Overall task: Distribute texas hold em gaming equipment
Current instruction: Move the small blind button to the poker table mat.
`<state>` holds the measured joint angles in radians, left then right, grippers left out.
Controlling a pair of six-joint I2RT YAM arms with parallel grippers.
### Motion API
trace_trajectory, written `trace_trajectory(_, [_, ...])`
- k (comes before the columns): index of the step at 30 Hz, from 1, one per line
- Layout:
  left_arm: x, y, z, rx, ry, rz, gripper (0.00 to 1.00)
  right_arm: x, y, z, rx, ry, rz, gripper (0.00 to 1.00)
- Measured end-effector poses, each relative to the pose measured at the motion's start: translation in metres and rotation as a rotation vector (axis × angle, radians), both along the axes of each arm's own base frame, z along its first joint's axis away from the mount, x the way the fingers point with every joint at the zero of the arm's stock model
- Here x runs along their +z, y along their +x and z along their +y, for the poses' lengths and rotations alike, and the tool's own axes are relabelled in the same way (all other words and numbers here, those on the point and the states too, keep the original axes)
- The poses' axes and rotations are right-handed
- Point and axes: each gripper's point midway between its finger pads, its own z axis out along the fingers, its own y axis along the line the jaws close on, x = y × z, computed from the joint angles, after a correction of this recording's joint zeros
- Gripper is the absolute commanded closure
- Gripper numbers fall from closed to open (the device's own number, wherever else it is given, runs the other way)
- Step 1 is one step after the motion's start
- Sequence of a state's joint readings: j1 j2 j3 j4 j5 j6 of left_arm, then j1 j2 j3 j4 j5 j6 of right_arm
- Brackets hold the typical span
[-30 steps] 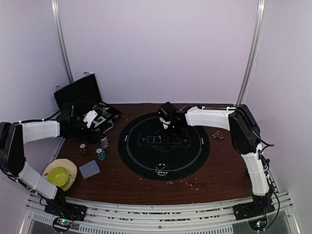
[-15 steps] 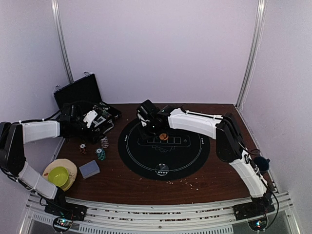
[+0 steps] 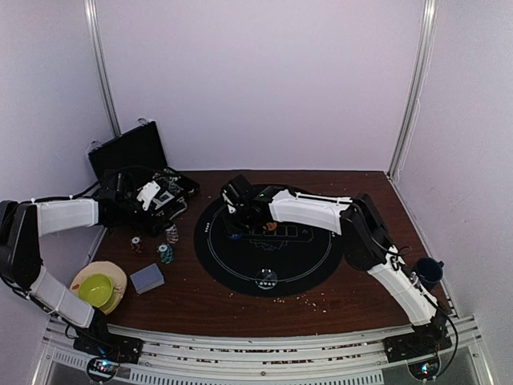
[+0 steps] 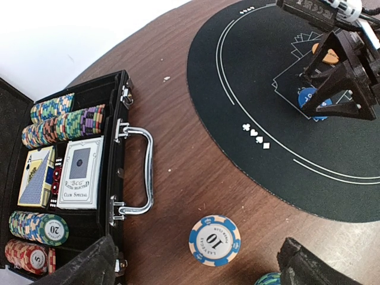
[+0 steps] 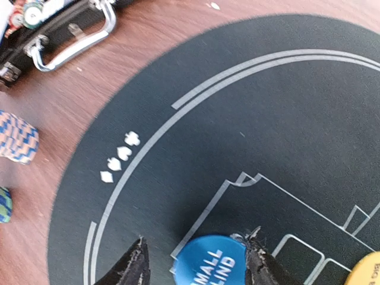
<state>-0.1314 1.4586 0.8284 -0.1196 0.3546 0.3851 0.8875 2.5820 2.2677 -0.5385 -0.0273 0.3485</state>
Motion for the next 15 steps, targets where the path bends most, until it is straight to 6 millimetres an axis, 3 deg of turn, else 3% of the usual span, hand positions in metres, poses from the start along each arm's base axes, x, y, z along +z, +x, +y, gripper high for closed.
trace_trajectory(4, [0.0, 0.0, 0.0, 0.0, -0.001, 0.001, 0.02, 0.006, -0.003, 0.012, 0.021, 0.04, -0.012, 0.37])
trace_trajectory(9, [0.004, 0.001, -0.004, -0.009, -0.015, 0.015, 0.02, 0.006, -0.011, 0.01, 0.028, 0.035, -0.006, 0.15])
trace_trajectory(12, [0.019, 0.009, -0.013, -0.022, -0.022, 0.007, 0.02, 0.013, -0.026, -0.012, 0.024, -0.017, 0.0, 0.08])
trace_trajectory(15, [0.036, 0.018, -0.035, -0.06, -0.022, -0.017, 0.02, 0.04, -0.036, -0.042, -0.011, -0.046, -0.022, 0.05])
